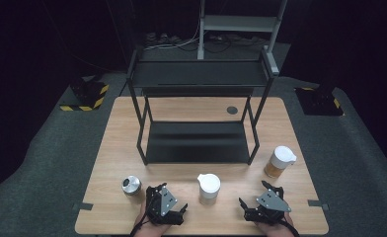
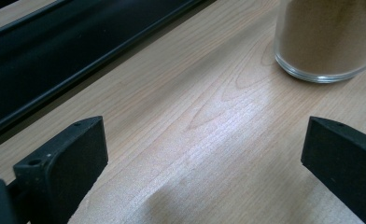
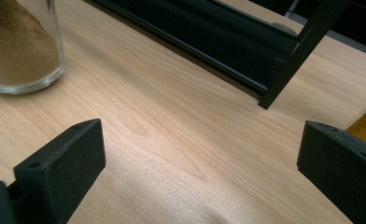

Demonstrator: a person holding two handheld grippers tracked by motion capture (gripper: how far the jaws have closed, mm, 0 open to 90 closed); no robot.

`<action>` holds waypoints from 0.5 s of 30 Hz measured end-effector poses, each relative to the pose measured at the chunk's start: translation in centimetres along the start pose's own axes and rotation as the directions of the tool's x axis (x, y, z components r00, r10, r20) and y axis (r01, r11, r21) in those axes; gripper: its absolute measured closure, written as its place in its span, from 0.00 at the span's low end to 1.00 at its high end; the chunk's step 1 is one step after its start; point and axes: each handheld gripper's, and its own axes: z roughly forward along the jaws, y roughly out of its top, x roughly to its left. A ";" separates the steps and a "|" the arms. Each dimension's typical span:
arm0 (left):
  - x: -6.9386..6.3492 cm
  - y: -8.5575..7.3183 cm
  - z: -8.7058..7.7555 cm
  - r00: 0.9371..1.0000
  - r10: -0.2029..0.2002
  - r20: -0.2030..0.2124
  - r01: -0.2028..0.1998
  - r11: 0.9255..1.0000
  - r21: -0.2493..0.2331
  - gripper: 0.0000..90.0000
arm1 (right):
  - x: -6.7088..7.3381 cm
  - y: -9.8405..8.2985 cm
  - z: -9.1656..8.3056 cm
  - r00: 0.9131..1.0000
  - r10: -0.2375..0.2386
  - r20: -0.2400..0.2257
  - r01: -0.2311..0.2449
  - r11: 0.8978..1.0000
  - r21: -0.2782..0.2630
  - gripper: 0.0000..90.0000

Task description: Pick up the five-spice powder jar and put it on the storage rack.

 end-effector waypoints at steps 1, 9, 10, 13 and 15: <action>0.1 0.1 0.0 1.000 0.000 0.002 0.000 1.000 0.003 0.01 | -0.1 0.0 0.0 1.000 0.002 -0.001 -0.002 1.000 -0.002 0.00; -0.2 0.6 0.3 1.000 0.027 0.004 -0.028 0.999 0.030 0.01 | 0.0 0.1 0.0 1.000 -0.007 -0.004 0.007 1.000 0.005 0.00; -0.2 0.6 0.3 1.000 0.029 0.004 -0.030 0.999 0.030 0.01 | 0.0 0.1 0.0 1.000 -0.010 -0.003 0.010 1.000 0.005 0.00; -0.1 0.5 0.3 1.000 0.022 0.007 -0.022 0.999 0.025 0.01 | 0.1 0.1 0.1 1.000 -0.015 0.000 0.015 1.000 0.007 0.00; -0.1 0.4 0.2 1.000 0.023 0.007 -0.023 0.999 0.023 0.01 | 0.2 0.2 0.1 1.000 -0.014 0.002 0.014 1.000 0.009 0.00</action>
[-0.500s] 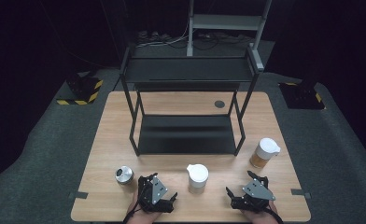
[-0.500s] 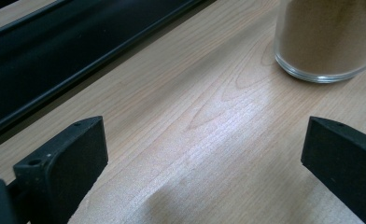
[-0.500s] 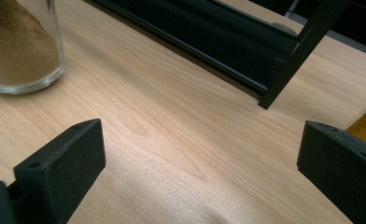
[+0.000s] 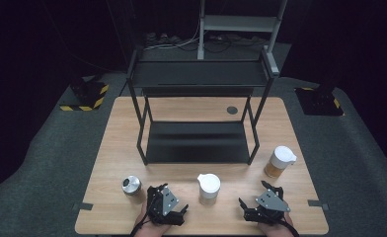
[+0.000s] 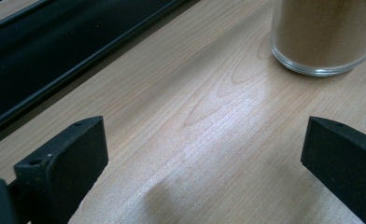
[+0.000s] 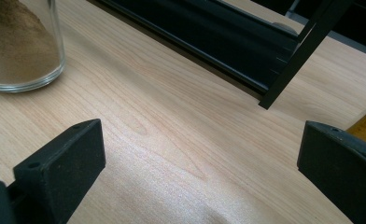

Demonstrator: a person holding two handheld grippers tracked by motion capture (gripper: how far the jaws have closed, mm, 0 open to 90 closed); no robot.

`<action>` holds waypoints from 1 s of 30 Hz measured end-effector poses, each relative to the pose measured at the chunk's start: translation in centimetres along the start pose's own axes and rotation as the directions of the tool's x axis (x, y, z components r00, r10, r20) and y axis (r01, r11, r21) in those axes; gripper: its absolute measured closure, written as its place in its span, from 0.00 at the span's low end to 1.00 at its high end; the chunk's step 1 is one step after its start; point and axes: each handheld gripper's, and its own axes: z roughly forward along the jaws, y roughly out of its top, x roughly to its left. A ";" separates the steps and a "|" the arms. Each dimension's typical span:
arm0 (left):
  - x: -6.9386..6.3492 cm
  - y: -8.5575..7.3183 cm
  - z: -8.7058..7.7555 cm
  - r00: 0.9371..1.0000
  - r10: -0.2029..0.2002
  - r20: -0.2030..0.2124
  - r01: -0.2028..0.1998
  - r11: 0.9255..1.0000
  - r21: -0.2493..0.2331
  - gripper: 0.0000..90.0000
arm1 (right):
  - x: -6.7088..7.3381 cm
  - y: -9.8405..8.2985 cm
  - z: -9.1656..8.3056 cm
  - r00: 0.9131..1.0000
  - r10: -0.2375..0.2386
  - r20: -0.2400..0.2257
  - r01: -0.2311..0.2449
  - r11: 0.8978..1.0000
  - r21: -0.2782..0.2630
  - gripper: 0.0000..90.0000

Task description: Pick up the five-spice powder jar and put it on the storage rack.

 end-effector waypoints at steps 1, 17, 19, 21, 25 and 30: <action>0.0 0.0 0.0 1.000 0.002 0.001 -0.002 1.000 0.000 0.01 | 0.0 0.0 0.0 1.000 0.000 0.000 0.000 1.000 0.000 0.00; -0.1 0.0 0.0 1.000 0.016 0.003 -0.016 1.000 -0.002 0.01 | -0.1 0.1 0.1 1.000 0.000 -0.007 0.000 1.000 0.005 0.00; 0.0 -0.1 -0.1 1.000 0.017 0.005 -0.017 1.000 -0.006 0.01 | -0.1 0.1 0.1 1.000 -0.004 -0.008 0.004 1.000 0.007 0.00; 0.1 -0.2 -0.1 1.000 0.012 0.008 -0.012 1.000 -0.012 0.01 | -0.1 0.2 0.1 1.000 -0.006 -0.009 0.006 1.000 0.008 0.00; 0.4 -0.4 -0.2 1.000 -0.005 0.018 0.005 1.000 -0.024 0.01 | -0.1 0.2 0.1 1.000 -0.007 -0.010 0.007 1.000 0.008 0.00; 0.6 -0.5 -0.8 1.000 -0.012 0.029 0.013 0.999 -0.046 0.01 | -0.1 0.2 0.1 1.000 -0.006 -0.008 0.007 1.000 0.009 0.00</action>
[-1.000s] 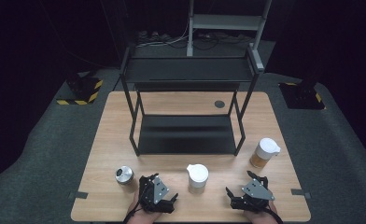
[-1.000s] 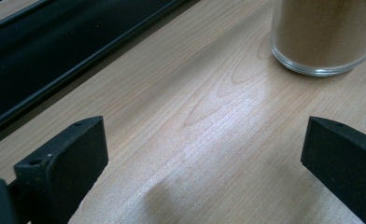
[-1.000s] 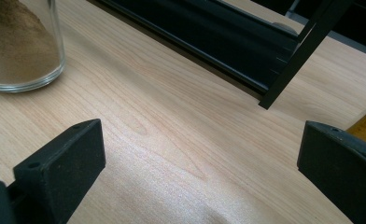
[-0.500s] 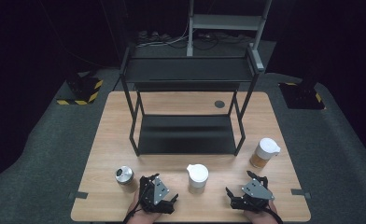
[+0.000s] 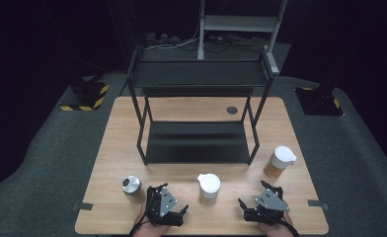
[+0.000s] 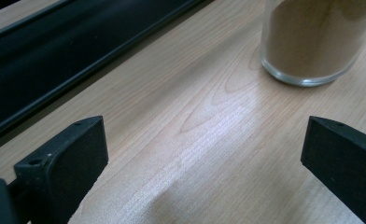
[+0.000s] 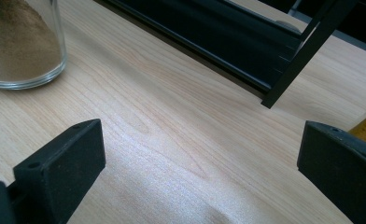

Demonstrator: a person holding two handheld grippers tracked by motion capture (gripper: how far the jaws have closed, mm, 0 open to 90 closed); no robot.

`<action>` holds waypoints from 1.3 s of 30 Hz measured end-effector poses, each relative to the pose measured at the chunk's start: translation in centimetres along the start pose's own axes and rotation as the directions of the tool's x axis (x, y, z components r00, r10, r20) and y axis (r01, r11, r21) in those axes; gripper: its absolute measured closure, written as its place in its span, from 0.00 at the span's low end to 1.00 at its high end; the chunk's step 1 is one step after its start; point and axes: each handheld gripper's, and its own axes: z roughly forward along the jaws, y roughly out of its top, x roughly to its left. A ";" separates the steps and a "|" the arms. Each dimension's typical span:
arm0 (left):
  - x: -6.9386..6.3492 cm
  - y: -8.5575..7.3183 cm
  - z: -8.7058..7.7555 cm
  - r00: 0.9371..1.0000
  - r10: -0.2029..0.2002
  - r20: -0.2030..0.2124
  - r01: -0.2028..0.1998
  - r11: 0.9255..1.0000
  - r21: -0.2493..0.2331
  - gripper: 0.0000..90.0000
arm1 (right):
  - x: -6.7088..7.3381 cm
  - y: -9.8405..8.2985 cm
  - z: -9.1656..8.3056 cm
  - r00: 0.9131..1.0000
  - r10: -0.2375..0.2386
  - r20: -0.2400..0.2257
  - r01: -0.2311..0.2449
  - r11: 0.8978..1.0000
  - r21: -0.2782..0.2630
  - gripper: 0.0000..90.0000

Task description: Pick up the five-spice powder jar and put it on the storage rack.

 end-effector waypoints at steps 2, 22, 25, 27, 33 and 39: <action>0.0 0.0 -0.3 1.000 -0.003 -0.002 0.003 1.000 -0.008 0.01 | 0.0 0.0 0.0 1.000 -0.002 0.000 0.002 1.000 -0.001 0.00; -0.4 0.8 -3.4 1.000 -0.002 0.011 0.003 0.995 -0.102 0.01 | -0.1 -0.1 0.0 1.000 0.000 -0.002 0.000 1.000 -0.003 0.00; -0.3 0.8 -3.6 1.000 -0.006 0.010 0.007 0.994 -0.110 0.01 | -0.1 -0.1 0.0 1.000 0.001 -0.003 -0.001 1.000 -0.003 0.00; -0.3 0.9 -3.8 1.000 -0.007 0.007 0.007 0.993 -0.114 0.01 | -0.1 0.0 0.0 1.000 0.003 -0.002 -0.003 1.000 -0.003 0.00; -0.1 0.8 -4.2 1.000 -0.017 0.002 0.017 0.992 -0.127 0.01 | -0.1 -0.1 0.0 1.000 0.002 -0.003 -0.002 1.000 -0.003 0.00; 0.3 0.7 -5.0 1.000 -0.027 -0.009 0.025 0.989 -0.148 0.01 | -0.1 -0.1 0.0 1.000 0.005 -0.004 -0.005 1.000 -0.003 0.00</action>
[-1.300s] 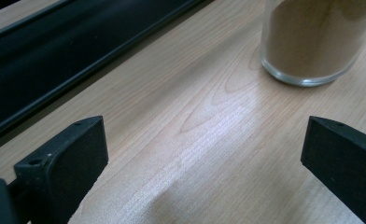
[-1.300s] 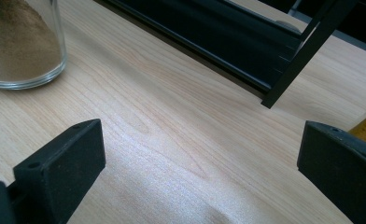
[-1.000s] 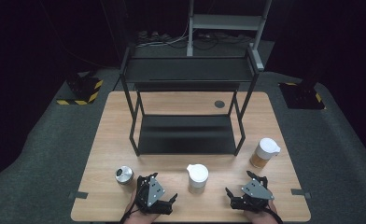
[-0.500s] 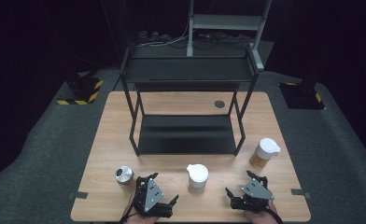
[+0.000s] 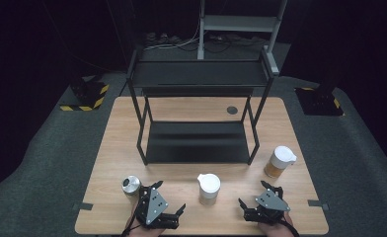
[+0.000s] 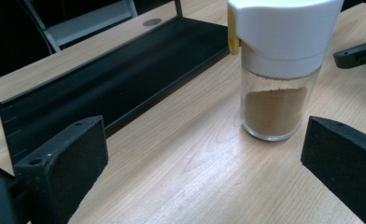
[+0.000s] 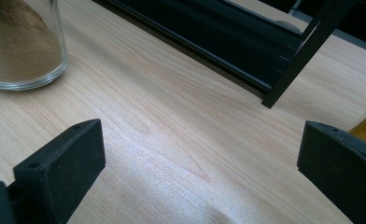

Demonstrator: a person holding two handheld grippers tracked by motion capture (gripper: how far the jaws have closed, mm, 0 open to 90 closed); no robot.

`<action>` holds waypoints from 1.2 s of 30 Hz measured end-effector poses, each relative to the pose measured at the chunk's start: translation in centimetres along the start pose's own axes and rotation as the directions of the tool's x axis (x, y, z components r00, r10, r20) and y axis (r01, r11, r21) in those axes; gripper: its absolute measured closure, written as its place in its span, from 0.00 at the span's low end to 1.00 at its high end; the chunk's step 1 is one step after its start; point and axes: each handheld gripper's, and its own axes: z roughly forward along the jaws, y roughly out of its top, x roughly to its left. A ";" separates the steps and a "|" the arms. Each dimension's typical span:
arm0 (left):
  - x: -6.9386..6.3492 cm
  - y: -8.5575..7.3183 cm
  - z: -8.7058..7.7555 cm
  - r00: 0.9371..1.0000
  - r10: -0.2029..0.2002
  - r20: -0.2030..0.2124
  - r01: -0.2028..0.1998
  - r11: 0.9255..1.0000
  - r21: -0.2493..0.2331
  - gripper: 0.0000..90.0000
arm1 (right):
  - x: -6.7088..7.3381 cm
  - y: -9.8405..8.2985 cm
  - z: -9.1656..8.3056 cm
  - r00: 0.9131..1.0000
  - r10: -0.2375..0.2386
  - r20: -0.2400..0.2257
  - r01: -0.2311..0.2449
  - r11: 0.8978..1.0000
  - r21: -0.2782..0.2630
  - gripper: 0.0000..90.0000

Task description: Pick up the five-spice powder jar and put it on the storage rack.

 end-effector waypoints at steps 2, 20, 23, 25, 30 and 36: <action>0.1 0.0 -0.1 1.000 -0.001 -0.003 0.001 1.000 -0.002 0.01 | 0.0 0.0 0.0 1.000 0.001 -0.001 -0.001 1.000 -0.001 0.00; 1.1 0.0 -2.1 0.998 -0.030 -0.051 0.028 0.999 -0.047 0.01 | -0.1 0.0 0.0 1.000 0.007 -0.003 -0.007 1.000 -0.001 0.00; 1.3 -0.1 -2.4 0.998 -0.034 -0.058 0.031 0.998 -0.051 0.01 | -0.1 0.0 0.0 1.000 0.007 -0.004 -0.007 1.000 -0.002 0.00; 1.4 -0.1 -2.6 0.997 -0.041 -0.065 0.037 0.998 -0.055 0.01 | -0.1 0.0 0.0 1.000 0.007 -0.004 -0.007 1.000 -0.002 0.00; 1.7 -0.3 -3.1 0.996 -0.049 -0.079 0.044 0.997 -0.059 0.01 | -0.1 0.0 0.0 1.000 0.006 -0.004 -0.006 1.000 -0.001 0.00; 2.0 -0.4 -3.5 0.994 -0.054 -0.090 0.049 0.997 -0.060 0.01 | -0.1 0.0 0.0 1.000 0.008 -0.004 -0.008 1.000 -0.001 0.00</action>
